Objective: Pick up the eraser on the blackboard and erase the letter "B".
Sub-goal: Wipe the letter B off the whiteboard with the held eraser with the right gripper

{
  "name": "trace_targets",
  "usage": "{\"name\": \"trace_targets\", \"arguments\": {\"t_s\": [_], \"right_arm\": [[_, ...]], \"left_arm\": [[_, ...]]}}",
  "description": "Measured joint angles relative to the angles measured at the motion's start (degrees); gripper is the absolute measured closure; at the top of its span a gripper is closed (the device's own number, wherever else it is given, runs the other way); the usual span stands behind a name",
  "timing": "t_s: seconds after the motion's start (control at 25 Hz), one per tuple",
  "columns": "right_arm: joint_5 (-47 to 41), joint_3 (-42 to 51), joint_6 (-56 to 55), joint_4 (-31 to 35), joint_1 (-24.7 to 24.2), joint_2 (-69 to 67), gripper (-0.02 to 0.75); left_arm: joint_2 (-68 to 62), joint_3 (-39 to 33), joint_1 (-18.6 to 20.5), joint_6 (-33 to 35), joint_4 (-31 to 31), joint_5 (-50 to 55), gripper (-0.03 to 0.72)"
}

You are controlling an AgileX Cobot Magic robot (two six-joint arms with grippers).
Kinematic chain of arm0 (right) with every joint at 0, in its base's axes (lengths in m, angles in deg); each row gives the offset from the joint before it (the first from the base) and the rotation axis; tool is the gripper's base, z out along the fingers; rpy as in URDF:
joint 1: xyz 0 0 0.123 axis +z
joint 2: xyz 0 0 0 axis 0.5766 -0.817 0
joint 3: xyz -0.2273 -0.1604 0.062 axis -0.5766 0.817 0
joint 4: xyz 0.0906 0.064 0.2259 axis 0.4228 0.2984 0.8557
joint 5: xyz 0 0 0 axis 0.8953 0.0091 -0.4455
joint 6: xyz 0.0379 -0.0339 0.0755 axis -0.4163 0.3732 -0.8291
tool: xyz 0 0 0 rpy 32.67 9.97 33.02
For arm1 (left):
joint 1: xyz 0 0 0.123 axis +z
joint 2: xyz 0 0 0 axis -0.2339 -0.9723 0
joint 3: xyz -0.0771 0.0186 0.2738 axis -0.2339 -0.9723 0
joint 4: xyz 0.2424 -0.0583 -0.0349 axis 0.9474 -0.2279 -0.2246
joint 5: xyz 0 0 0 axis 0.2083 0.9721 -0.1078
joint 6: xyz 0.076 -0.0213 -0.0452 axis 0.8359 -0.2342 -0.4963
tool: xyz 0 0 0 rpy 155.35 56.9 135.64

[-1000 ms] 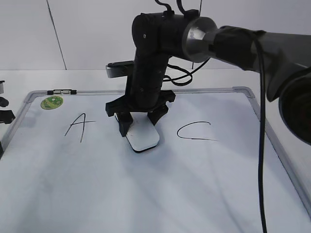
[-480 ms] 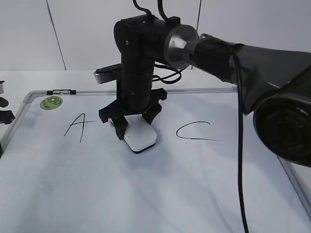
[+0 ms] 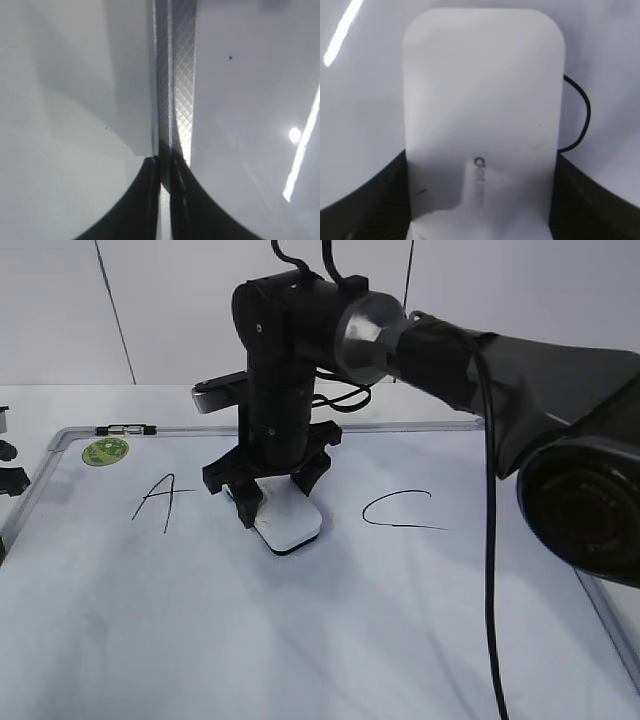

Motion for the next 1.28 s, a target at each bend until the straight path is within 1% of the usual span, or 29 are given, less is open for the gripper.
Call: {"name": "trace_targets", "arguments": {"t_s": [0.28,0.48,0.92,1.0,1.12,1.28], "right_arm": [[0.0,0.0,-0.03,-0.93,-0.25,-0.05,0.221],[0.11,-0.1,-0.37,0.28,-1.29,-0.05,0.221],[4.09,-0.36,-2.07,1.18,-7.25,-0.33,0.221],[4.3,-0.36,-2.11,1.07,-7.75,-0.33,0.221],[4.3,-0.36,-2.2,0.84,-7.72,-0.33,0.221],[4.39,-0.36,-2.24,-0.5,-6.31,-0.33,0.221]], "left_arm": [[0.0,0.0,0.0,0.0,0.0,0.0,0.676],[-0.05,0.0,0.0,0.0,-0.11,0.0,0.676],[-0.05,0.0,0.0,0.0,-0.19,0.0,0.676],[-0.05,0.0,0.0,0.0,-0.19,0.1,0.676],[-0.05,0.0,0.0,0.0,-0.32,0.1,0.676],[-0.05,0.0,0.0,0.0,-0.32,0.1,0.676]]}}
